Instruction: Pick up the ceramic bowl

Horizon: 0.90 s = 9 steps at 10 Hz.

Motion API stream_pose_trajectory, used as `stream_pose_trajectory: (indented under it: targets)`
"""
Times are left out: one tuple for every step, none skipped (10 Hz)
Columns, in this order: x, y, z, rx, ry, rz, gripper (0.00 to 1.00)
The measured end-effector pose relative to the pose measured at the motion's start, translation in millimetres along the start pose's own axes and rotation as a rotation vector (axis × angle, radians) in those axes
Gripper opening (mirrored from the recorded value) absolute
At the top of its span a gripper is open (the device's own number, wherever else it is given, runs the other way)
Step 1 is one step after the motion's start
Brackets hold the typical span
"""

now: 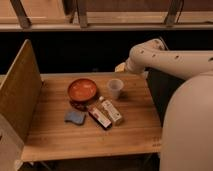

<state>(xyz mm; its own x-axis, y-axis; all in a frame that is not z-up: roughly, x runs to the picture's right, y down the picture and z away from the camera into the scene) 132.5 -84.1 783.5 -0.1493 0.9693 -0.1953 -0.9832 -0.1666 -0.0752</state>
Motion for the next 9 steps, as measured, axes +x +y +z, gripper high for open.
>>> stream_pose_trajectory:
  targets:
    - [1.5,1.5,-1.0,0.011,0.003,-0.022,0.8]
    - [1.6,7.2,-3.4,0.021,0.002,-0.052,0.8]
    - [1.3,9.8,-6.5,0.029,0.0,-0.069,0.8]
    - [0.7,11.6,-10.4,0.035,-0.002,-0.083,0.8]
    - [2.3,16.2,-14.5,0.038,-0.001,-0.101,0.8]
    - [5.3,22.0,-14.7,0.034,0.006,-0.115,0.8]
    - [11.3,32.4,-12.6,0.022,0.022,-0.138,0.8]
    - [19.7,42.5,-7.3,0.008,0.045,-0.156,0.8]
    - [29.9,53.1,-0.4,-0.009,0.075,-0.174,0.8]
